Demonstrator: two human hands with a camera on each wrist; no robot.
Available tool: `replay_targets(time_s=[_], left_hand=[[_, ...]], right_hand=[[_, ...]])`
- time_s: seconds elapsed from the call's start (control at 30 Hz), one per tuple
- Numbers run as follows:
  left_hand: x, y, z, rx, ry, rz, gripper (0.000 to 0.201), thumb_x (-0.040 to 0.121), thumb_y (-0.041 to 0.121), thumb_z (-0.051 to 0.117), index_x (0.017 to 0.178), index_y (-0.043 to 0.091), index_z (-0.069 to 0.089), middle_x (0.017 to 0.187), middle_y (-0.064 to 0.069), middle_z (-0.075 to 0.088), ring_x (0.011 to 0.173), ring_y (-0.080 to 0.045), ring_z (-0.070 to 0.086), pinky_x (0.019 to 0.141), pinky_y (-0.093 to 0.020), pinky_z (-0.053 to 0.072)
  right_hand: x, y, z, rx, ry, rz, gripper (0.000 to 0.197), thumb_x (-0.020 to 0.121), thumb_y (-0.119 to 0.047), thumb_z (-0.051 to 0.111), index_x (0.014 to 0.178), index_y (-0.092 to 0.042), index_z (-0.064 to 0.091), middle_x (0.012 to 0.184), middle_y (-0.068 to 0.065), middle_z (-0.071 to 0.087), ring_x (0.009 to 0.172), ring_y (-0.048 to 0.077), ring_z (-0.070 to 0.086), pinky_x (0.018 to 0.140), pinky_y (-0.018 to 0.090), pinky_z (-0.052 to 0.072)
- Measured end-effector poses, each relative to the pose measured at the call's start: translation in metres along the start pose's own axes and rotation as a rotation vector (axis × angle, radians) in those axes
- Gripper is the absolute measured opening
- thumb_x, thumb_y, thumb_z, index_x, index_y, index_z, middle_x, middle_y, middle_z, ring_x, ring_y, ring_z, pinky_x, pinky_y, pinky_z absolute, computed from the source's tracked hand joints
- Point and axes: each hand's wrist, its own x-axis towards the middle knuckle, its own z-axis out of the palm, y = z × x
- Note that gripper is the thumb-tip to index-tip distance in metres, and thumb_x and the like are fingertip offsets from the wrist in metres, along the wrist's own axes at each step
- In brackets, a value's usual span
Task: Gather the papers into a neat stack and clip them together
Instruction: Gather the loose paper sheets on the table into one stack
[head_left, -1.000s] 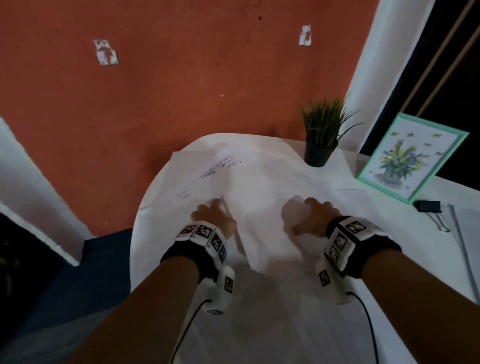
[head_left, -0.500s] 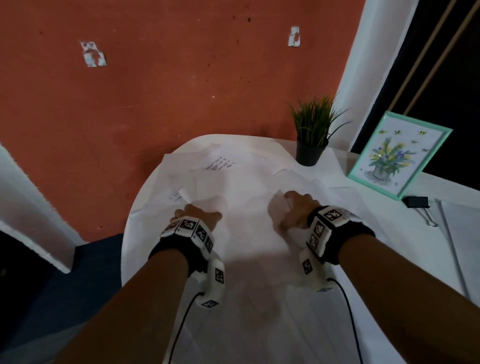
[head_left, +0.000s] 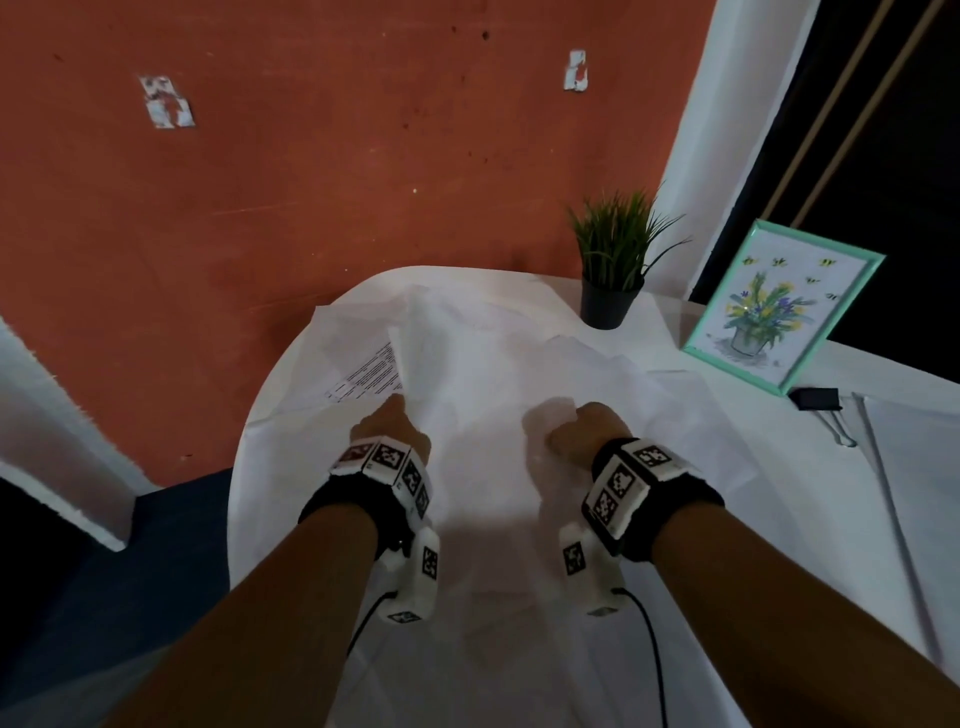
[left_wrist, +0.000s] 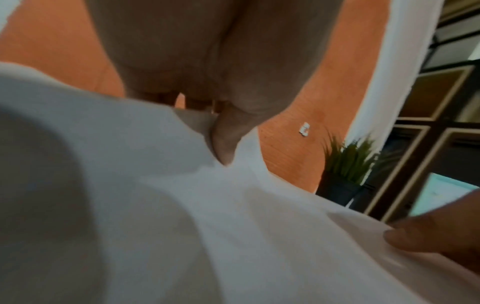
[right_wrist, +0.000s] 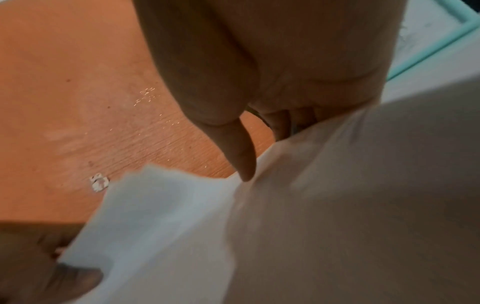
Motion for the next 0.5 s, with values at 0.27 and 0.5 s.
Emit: replay_targets(time_s=[0.27,0.5], left_hand=[[0.007,0.007,-0.009,-0.403,0.019,0.141,0.047,0.088,0.004,0.057,0.133,0.005,0.045,0.12,-0.009,0.055,0.12,-0.027,0.05,0.084,-0.019,0.03],[-0.004,0.013,0.013,-0.296,-0.132,0.028,0.044,0.087,0.014,0.062,0.125,0.0,0.046,0.123,-0.018,0.056,0.104,-0.027,0.053,0.08,-0.025,0.034]], right_hand=[[0.014,0.041,-0.017,0.511,0.135,0.11,0.088,0.068,-0.04,0.072,0.139,-0.008,0.031,0.127,0.013,0.053,0.113,0.032,0.057,0.089,0.039,0.05],[0.004,0.042,-0.01,0.613,0.052,-0.069,0.051,0.065,-0.021,0.074,0.11,-0.004,0.059,0.106,0.017,0.066,0.096,0.032,0.064,0.089,0.045,0.052]])
